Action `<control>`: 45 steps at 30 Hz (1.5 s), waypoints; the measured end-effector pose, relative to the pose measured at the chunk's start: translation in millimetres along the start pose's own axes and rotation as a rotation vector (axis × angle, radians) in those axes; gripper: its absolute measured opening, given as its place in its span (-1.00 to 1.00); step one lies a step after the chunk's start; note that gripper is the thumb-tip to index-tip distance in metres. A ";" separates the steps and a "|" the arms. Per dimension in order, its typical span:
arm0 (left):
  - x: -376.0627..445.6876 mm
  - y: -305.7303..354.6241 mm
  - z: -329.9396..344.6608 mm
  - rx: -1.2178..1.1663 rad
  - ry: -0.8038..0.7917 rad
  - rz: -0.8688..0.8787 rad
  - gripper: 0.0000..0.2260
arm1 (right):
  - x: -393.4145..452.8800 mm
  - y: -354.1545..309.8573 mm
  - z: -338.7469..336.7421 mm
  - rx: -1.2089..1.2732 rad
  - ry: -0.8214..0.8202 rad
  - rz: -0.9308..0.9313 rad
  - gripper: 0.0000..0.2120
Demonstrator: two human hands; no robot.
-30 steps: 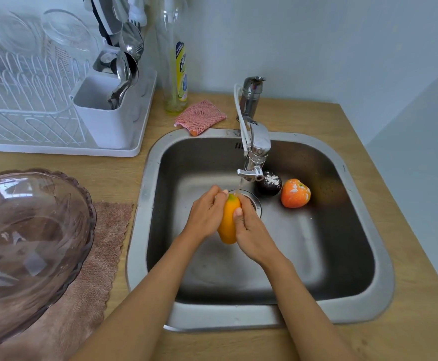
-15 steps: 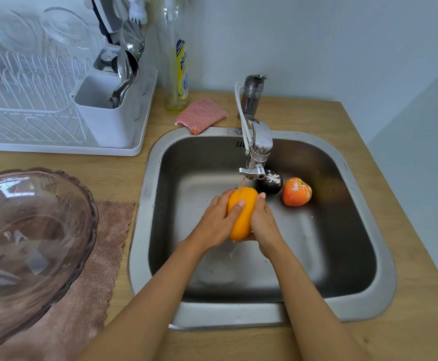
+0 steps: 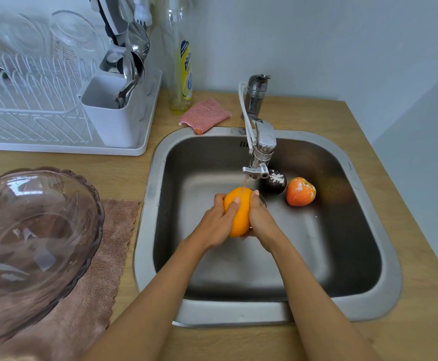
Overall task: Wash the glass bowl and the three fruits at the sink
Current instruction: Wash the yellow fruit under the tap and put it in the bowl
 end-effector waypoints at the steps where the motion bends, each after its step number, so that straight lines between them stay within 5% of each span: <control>1: 2.1 -2.0 -2.8 -0.002 0.010 -0.040 -0.56 | -1.0 -0.8 0.9 -0.074 -0.002 -0.047 -0.40; 5: 14.8 -8.6 -9.6 -0.101 0.089 -0.148 -0.46 | -16.4 -1.9 3.6 -0.259 -0.007 -0.199 -0.42; 11: 23.6 -13.7 -6.0 -0.599 0.156 -0.315 -0.46 | -25.8 -6.5 7.7 -0.339 0.040 -0.395 -0.43; 16: 22.0 -13.5 5.1 -0.611 0.073 -0.302 -0.49 | -24.3 -15.4 -12.9 -0.240 0.289 -0.344 -0.69; 22: 31.1 -23.8 -5.3 -0.738 0.209 -0.357 -0.51 | -31.2 -15.7 6.8 -0.356 0.100 -0.455 -0.44; 27: 28.1 -23.0 0.3 -0.826 0.175 -0.378 -0.55 | -26.4 -18.4 2.1 -0.407 0.230 -0.463 -0.59; 33: 23.8 -15.0 4.9 -0.533 0.062 -0.240 -0.51 | -21.1 -11.0 -17.3 -0.247 0.360 -0.361 -0.84; 40: 7.9 -9.2 1.4 -0.185 -0.024 0.019 -0.56 | 1.1 -0.1 -22.3 -0.065 0.258 -0.165 -0.70; 45: -4.7 -4.0 -0.5 -0.006 -0.036 0.091 -0.63 | -5.6 1.5 -19.2 -0.164 0.151 -0.025 -0.53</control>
Point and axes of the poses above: each hand's wrist, its own x-axis towards the middle knuckle, its own z-axis out of the palm, y = z × x, the point moved 5 cm from there along x, towards the middle knuckle, and after that the axes turned 14 degrees about -x, right-handed, at the moved point
